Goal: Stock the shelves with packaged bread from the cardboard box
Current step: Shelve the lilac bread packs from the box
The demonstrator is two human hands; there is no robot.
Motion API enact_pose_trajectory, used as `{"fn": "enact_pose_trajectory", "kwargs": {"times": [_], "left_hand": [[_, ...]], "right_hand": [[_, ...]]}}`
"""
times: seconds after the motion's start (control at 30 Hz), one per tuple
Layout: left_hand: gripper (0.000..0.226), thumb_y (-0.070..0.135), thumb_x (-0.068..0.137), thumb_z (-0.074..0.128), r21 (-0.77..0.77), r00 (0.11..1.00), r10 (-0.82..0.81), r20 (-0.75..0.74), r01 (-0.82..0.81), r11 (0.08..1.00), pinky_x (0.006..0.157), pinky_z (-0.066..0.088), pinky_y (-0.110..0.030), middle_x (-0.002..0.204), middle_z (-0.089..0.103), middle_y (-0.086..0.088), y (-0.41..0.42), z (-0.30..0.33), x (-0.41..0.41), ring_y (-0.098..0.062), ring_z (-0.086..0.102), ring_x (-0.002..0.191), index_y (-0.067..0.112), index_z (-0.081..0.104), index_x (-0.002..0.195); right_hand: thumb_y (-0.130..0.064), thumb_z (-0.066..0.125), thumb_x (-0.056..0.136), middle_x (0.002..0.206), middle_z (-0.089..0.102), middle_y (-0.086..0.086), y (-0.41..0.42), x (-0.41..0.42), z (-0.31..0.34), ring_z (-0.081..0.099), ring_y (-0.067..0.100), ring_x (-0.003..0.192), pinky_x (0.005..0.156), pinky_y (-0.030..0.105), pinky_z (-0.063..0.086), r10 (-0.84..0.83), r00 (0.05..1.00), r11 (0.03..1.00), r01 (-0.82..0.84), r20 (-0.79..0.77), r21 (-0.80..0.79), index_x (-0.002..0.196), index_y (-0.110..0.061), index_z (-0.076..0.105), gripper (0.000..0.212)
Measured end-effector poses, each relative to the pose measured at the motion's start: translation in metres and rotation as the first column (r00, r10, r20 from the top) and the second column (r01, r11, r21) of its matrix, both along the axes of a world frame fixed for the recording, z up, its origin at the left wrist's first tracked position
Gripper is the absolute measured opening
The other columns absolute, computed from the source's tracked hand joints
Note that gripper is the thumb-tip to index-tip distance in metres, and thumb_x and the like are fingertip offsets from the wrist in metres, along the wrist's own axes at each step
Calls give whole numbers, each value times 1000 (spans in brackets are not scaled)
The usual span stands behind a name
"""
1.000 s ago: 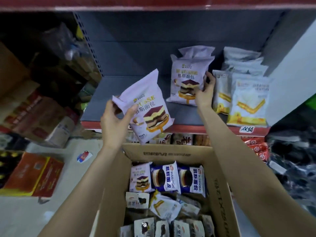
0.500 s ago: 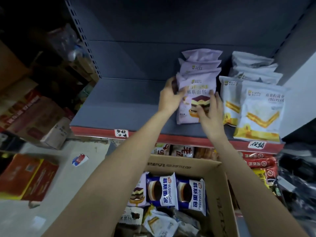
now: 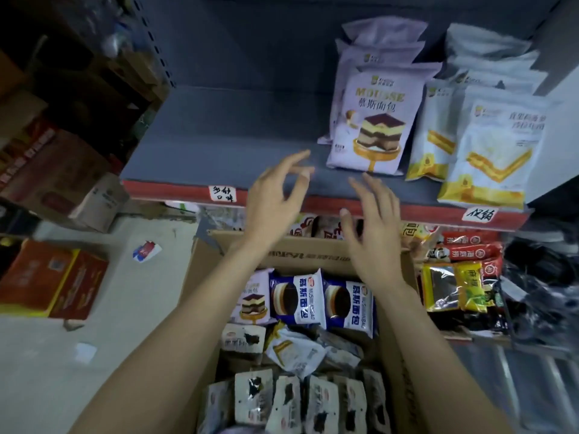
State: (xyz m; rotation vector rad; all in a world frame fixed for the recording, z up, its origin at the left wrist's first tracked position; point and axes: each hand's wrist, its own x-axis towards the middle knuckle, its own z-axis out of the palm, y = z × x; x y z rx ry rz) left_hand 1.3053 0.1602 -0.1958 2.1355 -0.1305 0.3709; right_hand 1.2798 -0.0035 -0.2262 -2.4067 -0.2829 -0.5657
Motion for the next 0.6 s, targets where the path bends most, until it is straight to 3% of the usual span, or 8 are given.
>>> {"fn": "enact_pose_trajectory", "kwargs": {"times": [0.07, 0.17, 0.23, 0.3, 0.37, 0.43, 0.5, 0.6], "left_hand": [[29, 31, 95, 47, 109, 996, 59, 72, -66, 992, 47, 31, -9, 89, 72, 11, 19, -17, -34, 4, 45, 45, 23, 63, 118], [29, 34, 95, 44, 239, 992, 114, 44, -121, 963, 42, 44, -29, 61, 66, 3, 52, -57, -80, -7, 52, 43, 21, 68, 107], [30, 38, 94, 43, 319, 991, 121, -48, -99, 943, 46, 50, -32, 60, 65, 1, 68, -85, -110, -16, 60, 48, 23, 67, 106], [30, 38, 93, 46, 422, 966, 88, -244, 24, 906, 56, 49, -25, 76, 71, 3, 77, -109, -138, -20, 66, 60, 24, 63, 113], [33, 33, 92, 52, 486, 858, 77, -508, 212, 848, 67, 44, -26, 105, 69, 5, 82, -137, -166, -21, 67, 84, 26, 56, 124], [41, 35, 91, 55, 450, 703, 77, -707, 364, 815, 81, 48, -30, 127, 58, 3, 85, -168, -195, -22, 61, 105, 28, 49, 131], [47, 36, 89, 56, 406, 584, 79, -808, 455, 792, 92, 47, -34, 137, 48, 1, 86, -196, -222, -23, 53, 118, 28, 44, 134], [53, 34, 87, 61, 383, 477, 111, -872, 523, 761, 96, 43, -35, 136, 45, -1, 83, -226, -252, -23, 44, 124, 26, 42, 136]], "right_hand": [[-20, 45, 92, 135, 49, 8, 6, -28, -17, 40, 23, 125, 107, 35, 31, 54, 998, 998, -55, -40, -25, 128, -12, 52, 38], [-15, 49, 91, 109, 64, 8, 14, -65, -46, 56, 19, 100, 84, 31, 47, 136, 981, 986, -148, -137, -78, 118, -10, 60, 29], [-13, 54, 87, 89, 68, 5, 17, -84, -70, 64, 20, 79, 64, 21, 43, 192, 953, 964, -228, -234, -139, 110, -10, 65, 25], [-14, 55, 88, 83, 69, 3, 19, -98, -100, 66, 20, 71, 56, 19, 40, 247, 888, 925, -336, -388, -180, 108, -13, 66, 23], [-16, 52, 92, 90, 69, 4, 21, -113, -130, 66, 22, 79, 58, 26, 48, 259, 791, 884, -426, -554, -194, 114, -15, 63, 24], [-17, 50, 94, 103, 67, 5, 22, -129, -157, 63, 24, 94, 69, 34, 52, 255, 708, 846, -493, -658, -203, 118, -17, 60, 26], [-19, 48, 94, 117, 61, 4, 24, -145, -177, 57, 24, 109, 82, 36, 51, 229, 644, 802, -549, -730, -233, 123, -20, 56, 30], [-22, 47, 95, 128, 56, 3, 29, -164, -202, 49, 23, 121, 96, 34, 43, 200, 566, 769, -597, -800, -230, 129, -20, 53, 34]]}}
